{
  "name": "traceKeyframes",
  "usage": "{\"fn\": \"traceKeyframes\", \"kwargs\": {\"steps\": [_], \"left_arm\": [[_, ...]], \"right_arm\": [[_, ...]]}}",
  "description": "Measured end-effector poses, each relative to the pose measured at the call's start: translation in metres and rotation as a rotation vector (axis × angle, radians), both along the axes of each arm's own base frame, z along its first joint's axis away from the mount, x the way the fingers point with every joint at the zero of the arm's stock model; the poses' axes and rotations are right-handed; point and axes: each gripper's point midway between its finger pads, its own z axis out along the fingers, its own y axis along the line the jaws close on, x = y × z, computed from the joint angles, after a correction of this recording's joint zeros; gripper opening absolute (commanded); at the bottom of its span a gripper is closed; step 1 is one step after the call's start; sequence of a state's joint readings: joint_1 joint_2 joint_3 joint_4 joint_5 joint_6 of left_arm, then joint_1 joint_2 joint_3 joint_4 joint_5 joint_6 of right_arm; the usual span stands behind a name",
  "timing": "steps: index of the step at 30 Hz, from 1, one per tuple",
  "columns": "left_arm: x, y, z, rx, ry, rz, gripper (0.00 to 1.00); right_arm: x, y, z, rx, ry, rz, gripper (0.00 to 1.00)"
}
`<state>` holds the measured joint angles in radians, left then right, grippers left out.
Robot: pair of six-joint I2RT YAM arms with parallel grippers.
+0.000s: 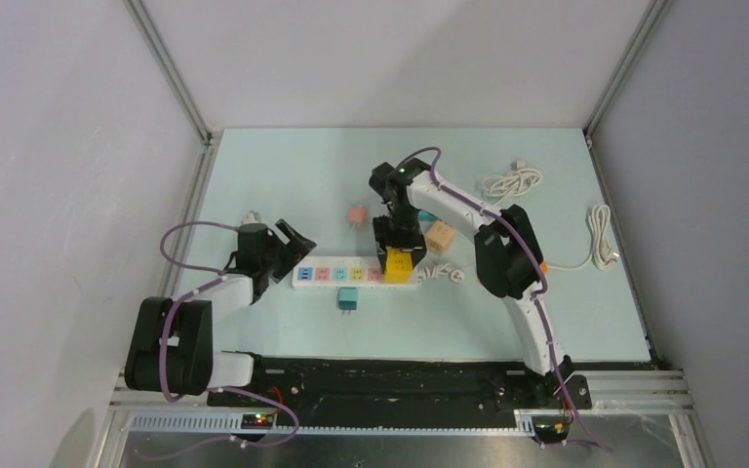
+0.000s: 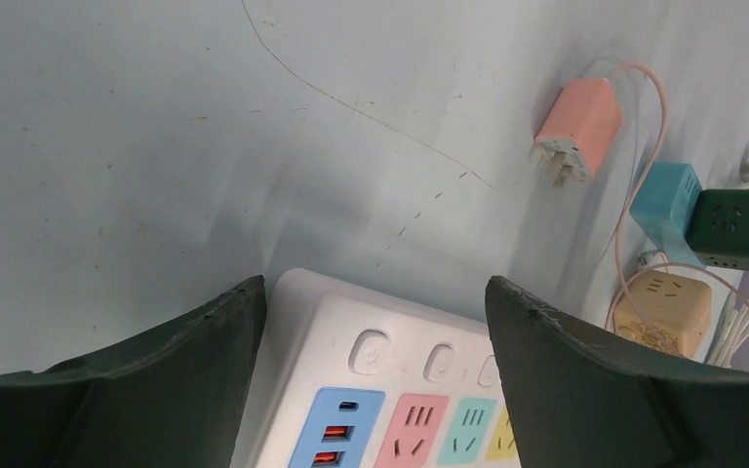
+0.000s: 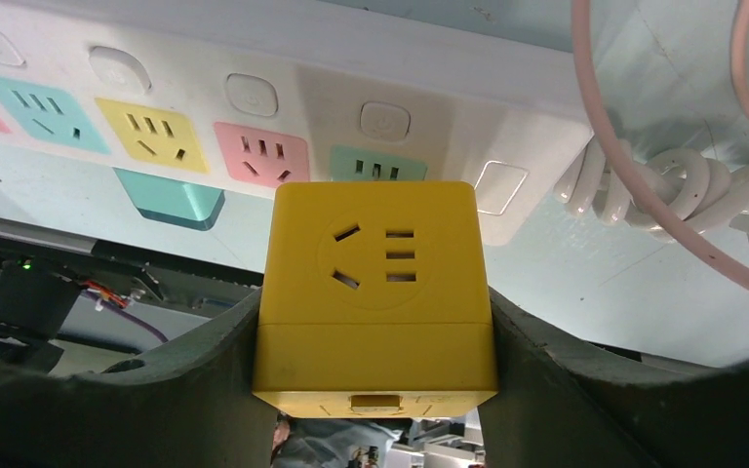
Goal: Insert the plug
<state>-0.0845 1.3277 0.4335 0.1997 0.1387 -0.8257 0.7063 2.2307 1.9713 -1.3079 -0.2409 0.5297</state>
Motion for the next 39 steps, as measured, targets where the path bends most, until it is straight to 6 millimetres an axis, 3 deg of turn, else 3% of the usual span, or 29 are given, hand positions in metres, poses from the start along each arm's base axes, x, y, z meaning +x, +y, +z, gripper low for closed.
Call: {"fn": "traceKeyframes", "kwargs": {"steps": [14,29,39], "left_arm": [[0.000,0.000,-0.002,0.008,-0.001,-0.012,0.88],[0.007,-0.003,-0.001,-0.003,-0.020,-0.023,0.88],[0.011,-0.004,-0.001,-0.008,-0.034,-0.027,0.88]], "right_arm": [[-0.001,0.002,-0.001,-0.052,-0.033,0.008,0.17],[-0.003,0.004,-0.002,-0.017,0.033,-0.114,0.18],[-0.007,0.006,-0.007,-0.045,0.024,-0.073,0.19]]}}
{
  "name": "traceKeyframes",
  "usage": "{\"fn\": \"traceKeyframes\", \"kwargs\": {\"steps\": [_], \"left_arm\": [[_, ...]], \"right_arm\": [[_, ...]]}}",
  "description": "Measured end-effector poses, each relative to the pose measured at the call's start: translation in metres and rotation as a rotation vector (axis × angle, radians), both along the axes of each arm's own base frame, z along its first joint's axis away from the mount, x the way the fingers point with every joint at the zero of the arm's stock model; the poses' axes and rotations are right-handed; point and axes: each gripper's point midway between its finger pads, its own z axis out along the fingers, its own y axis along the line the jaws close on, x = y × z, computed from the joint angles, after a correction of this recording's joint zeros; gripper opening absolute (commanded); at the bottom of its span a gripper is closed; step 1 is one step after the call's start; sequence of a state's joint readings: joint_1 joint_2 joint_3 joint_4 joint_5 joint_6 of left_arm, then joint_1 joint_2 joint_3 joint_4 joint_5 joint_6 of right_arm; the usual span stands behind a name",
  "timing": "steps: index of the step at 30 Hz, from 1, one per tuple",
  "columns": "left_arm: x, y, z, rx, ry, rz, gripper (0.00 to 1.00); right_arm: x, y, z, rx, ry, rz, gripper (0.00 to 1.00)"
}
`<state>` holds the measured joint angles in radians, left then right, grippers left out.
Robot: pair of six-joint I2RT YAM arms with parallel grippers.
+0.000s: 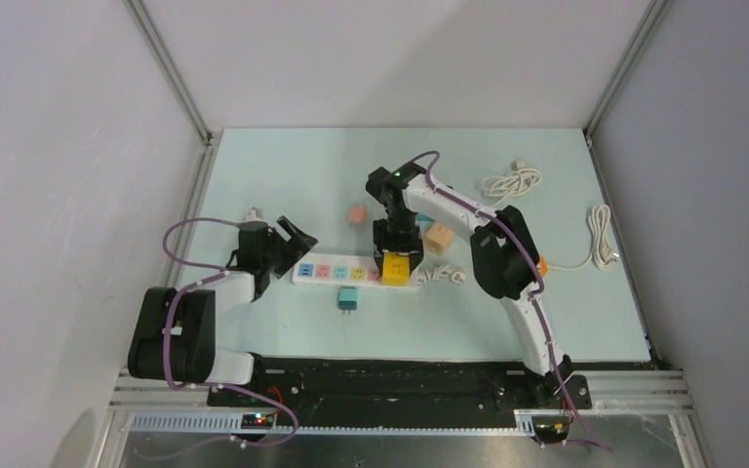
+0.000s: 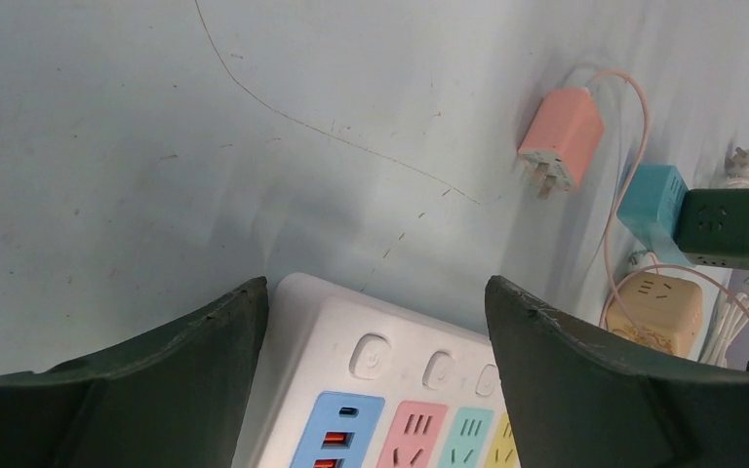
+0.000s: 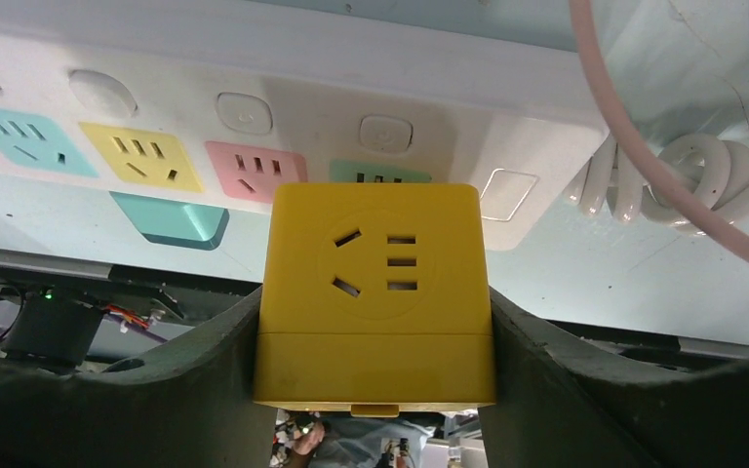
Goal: Insert the plug
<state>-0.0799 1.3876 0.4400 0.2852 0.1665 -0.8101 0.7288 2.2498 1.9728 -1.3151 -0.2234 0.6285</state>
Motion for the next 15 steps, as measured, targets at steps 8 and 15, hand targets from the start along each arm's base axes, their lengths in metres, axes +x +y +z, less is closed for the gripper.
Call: {"fn": "traceKeyframes", "kwargs": {"steps": [8,15], "left_arm": [[0.000,0.000,0.000,-0.001,0.000,-0.001,0.88],[0.000,0.000,0.000,-0.002,-0.001,-0.002,0.88]], "right_arm": [[0.000,-0.001,-0.002,-0.037,-0.021,-0.001,0.21],[0.003,0.000,-0.014,-0.064,0.001,-0.047,0.21]]}}
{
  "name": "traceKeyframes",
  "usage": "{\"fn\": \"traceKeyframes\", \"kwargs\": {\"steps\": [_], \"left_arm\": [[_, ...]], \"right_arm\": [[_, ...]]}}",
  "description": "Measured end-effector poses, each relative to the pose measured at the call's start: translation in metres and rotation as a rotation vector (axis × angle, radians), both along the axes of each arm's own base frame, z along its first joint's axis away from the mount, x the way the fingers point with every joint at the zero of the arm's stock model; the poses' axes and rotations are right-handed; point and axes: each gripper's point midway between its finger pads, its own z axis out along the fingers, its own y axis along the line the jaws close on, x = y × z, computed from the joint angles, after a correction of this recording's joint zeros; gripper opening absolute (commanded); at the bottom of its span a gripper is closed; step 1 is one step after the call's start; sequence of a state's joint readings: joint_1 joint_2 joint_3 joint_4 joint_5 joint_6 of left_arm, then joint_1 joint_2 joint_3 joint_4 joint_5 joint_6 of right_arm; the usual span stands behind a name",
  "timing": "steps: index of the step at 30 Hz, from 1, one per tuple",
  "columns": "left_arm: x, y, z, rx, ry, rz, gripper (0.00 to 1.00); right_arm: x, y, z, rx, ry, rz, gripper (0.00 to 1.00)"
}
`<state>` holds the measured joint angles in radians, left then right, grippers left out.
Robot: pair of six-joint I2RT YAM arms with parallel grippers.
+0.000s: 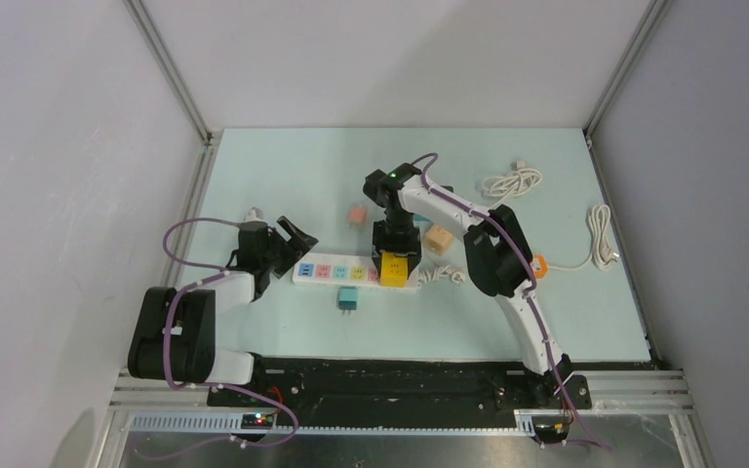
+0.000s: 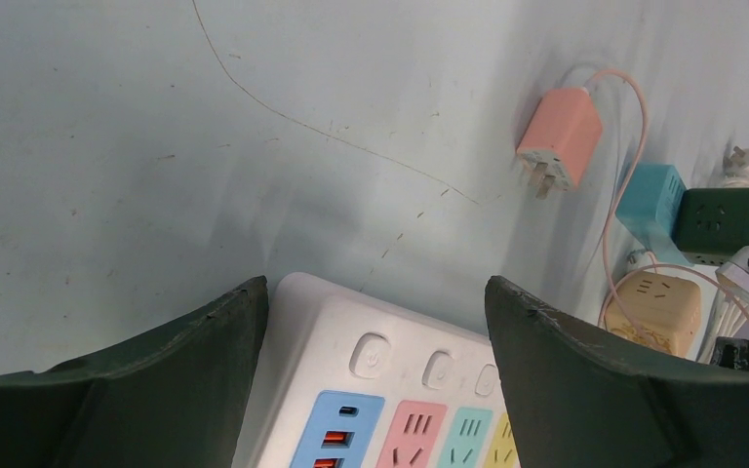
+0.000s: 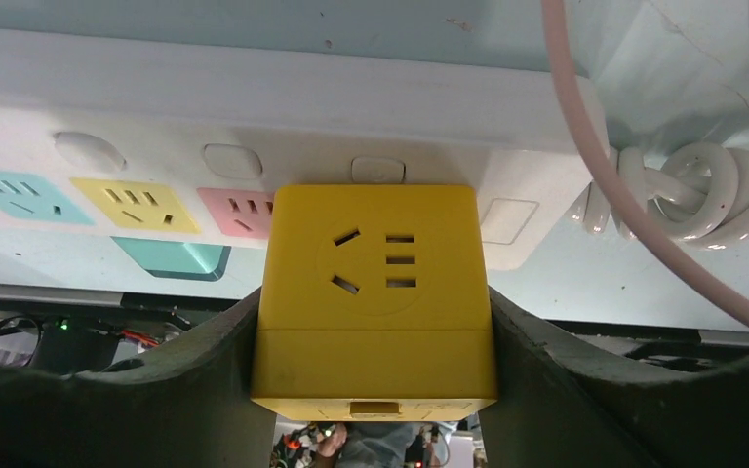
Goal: Insert the plug
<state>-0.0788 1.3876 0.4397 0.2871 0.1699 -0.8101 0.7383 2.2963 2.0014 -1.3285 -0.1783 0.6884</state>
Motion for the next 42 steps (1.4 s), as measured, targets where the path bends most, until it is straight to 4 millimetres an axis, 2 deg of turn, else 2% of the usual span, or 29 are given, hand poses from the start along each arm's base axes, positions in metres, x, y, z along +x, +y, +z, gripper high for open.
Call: {"fn": "traceKeyframes", "kwargs": {"steps": [7,8,11,13,17,19,21,27,32,36,42], "left_arm": [[0.000,0.000,0.000,0.000,-0.001,0.000,0.87],[0.000,0.000,0.000,0.001,-0.001,0.000,0.87],[0.000,0.000,0.000,0.002,-0.001,-0.002,0.86],[0.000,0.000,0.000,0.002,-0.001,-0.003,0.85],[-0.004,0.000,0.002,0.005,-0.002,-0.004,0.85],[-0.012,0.001,0.003,0.007,0.008,-0.004,0.87],[-0.021,0.002,0.008,0.011,0.013,-0.003,0.90],[-0.031,0.014,0.041,0.060,-0.038,0.046,0.99],[-0.036,0.027,0.065,0.101,-0.084,0.099,1.00],[-0.045,0.033,0.072,0.126,-0.086,0.117,1.00],[-0.057,0.042,0.090,0.175,-0.109,0.137,0.99]], "right_arm": [[0.001,0.000,-0.002,-0.018,0.035,-0.023,0.24],[0.001,0.000,-0.002,-0.021,0.037,-0.026,0.29],[0.001,0.000,-0.002,-0.021,0.036,-0.027,0.55],[0.001,0.000,-0.001,-0.020,0.034,-0.026,0.65],[0.006,0.000,-0.003,-0.027,0.004,-0.020,0.81],[0.013,0.003,-0.012,-0.037,-0.024,-0.018,0.87],[0.015,0.004,-0.012,-0.029,-0.036,-0.017,0.92],[0.025,0.008,-0.009,-0.015,-0.103,0.010,0.95],[0.038,0.007,-0.003,-0.008,-0.197,0.028,0.97],[0.038,-0.002,0.012,-0.010,-0.270,0.042,0.97],[0.024,-0.012,0.042,0.020,-0.362,0.060,0.93]]}}
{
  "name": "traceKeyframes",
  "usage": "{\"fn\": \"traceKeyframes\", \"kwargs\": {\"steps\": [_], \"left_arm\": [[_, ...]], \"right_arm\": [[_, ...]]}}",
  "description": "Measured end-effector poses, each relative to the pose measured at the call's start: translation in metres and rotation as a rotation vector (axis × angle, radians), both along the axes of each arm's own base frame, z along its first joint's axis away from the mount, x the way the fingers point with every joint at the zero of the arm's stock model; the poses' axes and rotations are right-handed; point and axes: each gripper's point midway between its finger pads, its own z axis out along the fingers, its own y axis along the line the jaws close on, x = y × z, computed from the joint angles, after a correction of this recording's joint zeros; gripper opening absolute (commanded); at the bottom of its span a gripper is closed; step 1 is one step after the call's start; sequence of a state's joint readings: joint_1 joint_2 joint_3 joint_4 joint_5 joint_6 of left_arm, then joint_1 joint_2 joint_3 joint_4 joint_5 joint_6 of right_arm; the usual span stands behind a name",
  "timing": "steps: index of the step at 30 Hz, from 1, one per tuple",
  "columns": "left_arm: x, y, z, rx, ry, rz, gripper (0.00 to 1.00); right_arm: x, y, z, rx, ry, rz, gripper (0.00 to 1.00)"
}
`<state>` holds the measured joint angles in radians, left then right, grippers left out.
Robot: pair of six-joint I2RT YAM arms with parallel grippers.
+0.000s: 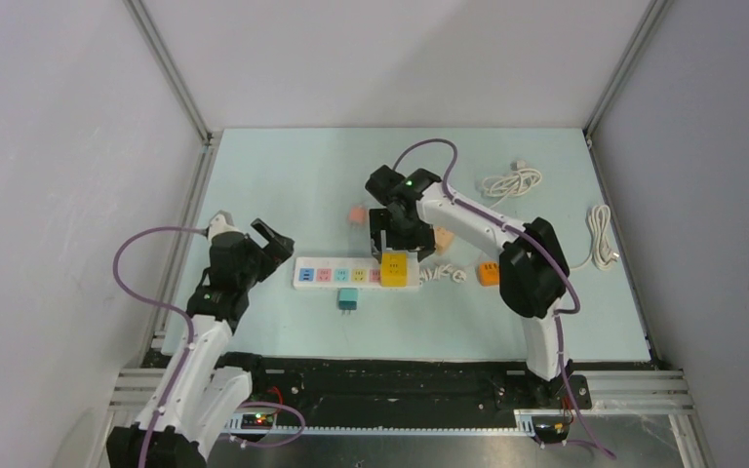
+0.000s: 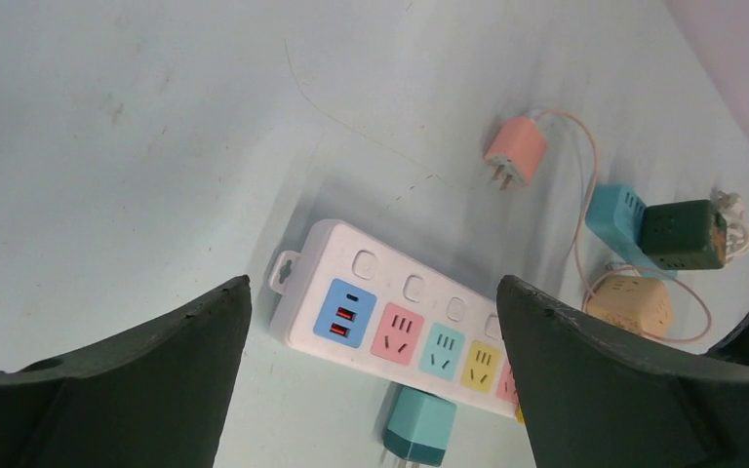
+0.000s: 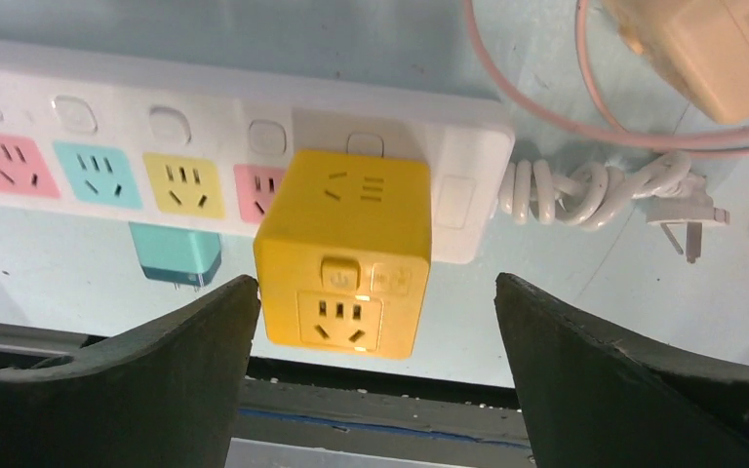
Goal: Insert the plug
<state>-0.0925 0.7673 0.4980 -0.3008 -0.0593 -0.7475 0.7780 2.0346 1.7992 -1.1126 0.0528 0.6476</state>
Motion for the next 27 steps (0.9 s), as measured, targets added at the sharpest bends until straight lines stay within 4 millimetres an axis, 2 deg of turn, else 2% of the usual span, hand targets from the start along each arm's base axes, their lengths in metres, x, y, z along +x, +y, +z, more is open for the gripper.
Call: {"fn": "traceKeyframes", "kwargs": {"steps": [3,6,12,16,23,25,27], "left_arm": [[-0.002,0.000,0.014,0.002,-0.026,-0.006,0.95],[-0.002,-0.004,0.022,-0.011,-0.040,-0.023,0.94],[-0.012,-0.017,0.014,-0.032,-0.013,-0.083,0.92],[-0.023,-0.027,0.001,-0.035,0.017,-0.126,0.91],[-0.045,-0.041,-0.029,-0.036,0.089,-0.188,0.91],[-0.049,-0.043,-0.035,-0.034,0.107,-0.196,0.91],[-0.051,-0.045,-0.038,-0.032,0.118,-0.208,0.91]], "right_arm": [[-0.009,0.001,0.003,-0.002,-0.019,0.030,0.90],[-0.015,0.006,-0.003,-0.010,-0.019,0.055,0.87],[-0.020,0.012,-0.018,-0.053,-0.023,0.055,0.57],[-0.020,0.011,-0.020,-0.050,-0.014,0.016,0.49],[-0.019,0.011,-0.022,-0.039,-0.026,-0.021,0.47],[-0.019,0.011,-0.022,-0.038,-0.026,-0.024,0.49],[-0.019,0.011,-0.023,-0.039,-0.027,-0.024,0.55]]}}
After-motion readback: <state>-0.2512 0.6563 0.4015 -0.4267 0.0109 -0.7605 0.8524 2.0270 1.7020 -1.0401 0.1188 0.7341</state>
